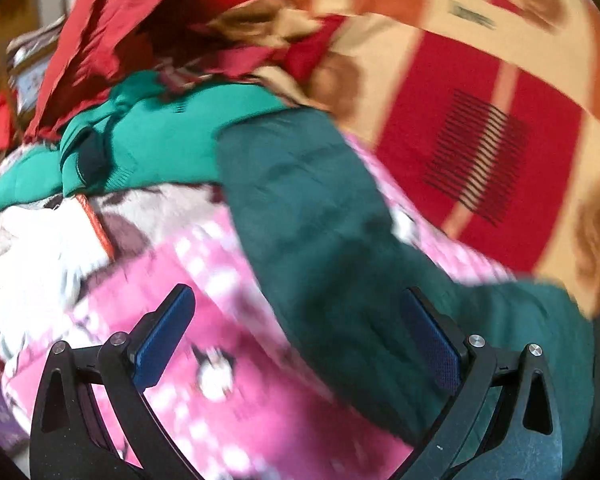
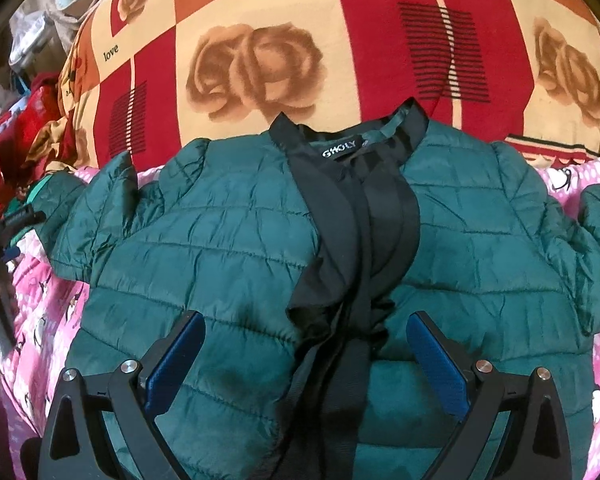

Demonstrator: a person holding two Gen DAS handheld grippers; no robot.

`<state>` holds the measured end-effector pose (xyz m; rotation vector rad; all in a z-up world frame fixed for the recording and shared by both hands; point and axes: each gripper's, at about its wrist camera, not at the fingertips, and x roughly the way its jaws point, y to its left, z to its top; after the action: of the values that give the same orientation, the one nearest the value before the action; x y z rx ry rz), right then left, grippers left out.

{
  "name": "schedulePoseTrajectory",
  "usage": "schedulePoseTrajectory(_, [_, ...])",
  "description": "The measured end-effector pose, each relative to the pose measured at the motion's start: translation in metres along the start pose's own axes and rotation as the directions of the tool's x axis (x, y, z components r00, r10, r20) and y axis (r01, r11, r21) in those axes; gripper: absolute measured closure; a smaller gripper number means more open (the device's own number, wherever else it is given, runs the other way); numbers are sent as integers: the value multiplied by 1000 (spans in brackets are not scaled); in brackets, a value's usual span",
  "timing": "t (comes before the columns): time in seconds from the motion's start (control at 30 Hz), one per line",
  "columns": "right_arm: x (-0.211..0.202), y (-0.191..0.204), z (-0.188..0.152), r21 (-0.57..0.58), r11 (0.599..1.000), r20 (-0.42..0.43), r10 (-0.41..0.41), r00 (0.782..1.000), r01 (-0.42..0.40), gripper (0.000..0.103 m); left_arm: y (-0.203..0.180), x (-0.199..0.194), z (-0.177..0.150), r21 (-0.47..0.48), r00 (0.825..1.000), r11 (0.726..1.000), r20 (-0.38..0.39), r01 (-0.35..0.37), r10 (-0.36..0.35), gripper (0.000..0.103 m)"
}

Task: Fold large clothes
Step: 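Reach to the sleeve cuff and grasp it with the left tool, then fold the held sleeve across the jacket body and open the left tool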

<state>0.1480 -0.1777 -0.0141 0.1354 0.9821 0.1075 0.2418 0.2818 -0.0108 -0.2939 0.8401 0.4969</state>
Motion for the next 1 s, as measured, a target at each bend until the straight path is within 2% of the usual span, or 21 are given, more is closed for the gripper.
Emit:
schedulePoseTrajectory(0.07, [2,1,-1,-5,1000,-10,7,1000,-7,3,12,14,15,-44,1000,999,2,-4,4,1])
schedulePoseTrajectory(0.23, [1,3,-1,-32,999,-1,-10,1000,10,3,34,51,47,-153,1000,988,9,19,-18,21])
schedulePoseTrajectory(0.3, [2,1,-1,-24,1000,-4,-7,1000,7,3,36,65,52,-179,997,981,3,71,-71,40])
schedulePoseTrajectory(0.33, [4,0,-1,-20,1000,-9,-5,1000,5,3,36,71,54,-187,995,978,-1,96,-98,46])
schedulePoseTrajectory(0.37, [6,-1,-1,-18,1000,-14,-8,1000,8,3,36,74,55,-194,993,974,-1,117,-119,60])
schedulePoseTrajectory(0.43, [9,-3,-2,-20,1000,-19,-20,1000,19,3,34,72,56,-197,991,972,3,131,-133,73])
schedulePoseTrajectory(0.47, [10,-4,-2,-20,1000,-24,-22,999,21,3,31,67,57,-184,990,973,11,138,-138,85])
schedulePoseTrajectory(0.5, [11,-5,-3,-17,1000,-27,-21,999,21,3,29,59,56,-165,989,975,21,146,-144,88])
schedulePoseTrajectory(0.7, [7,-13,-6,12,1000,-25,-18,1000,18,3,17,-1,47,-67,964,963,70,263,-258,92])
schedulePoseTrajectory(0.9, [-9,-24,-12,29,999,-12,-24,1000,24,3,-14,-85,30,90,937,947,146,307,-318,94])
schedulePoseTrajectory(1.0, [-16,-31,-15,40,999,-5,-30,1000,30,3,-36,-126,21,162,911,920,153,358,-382,94])
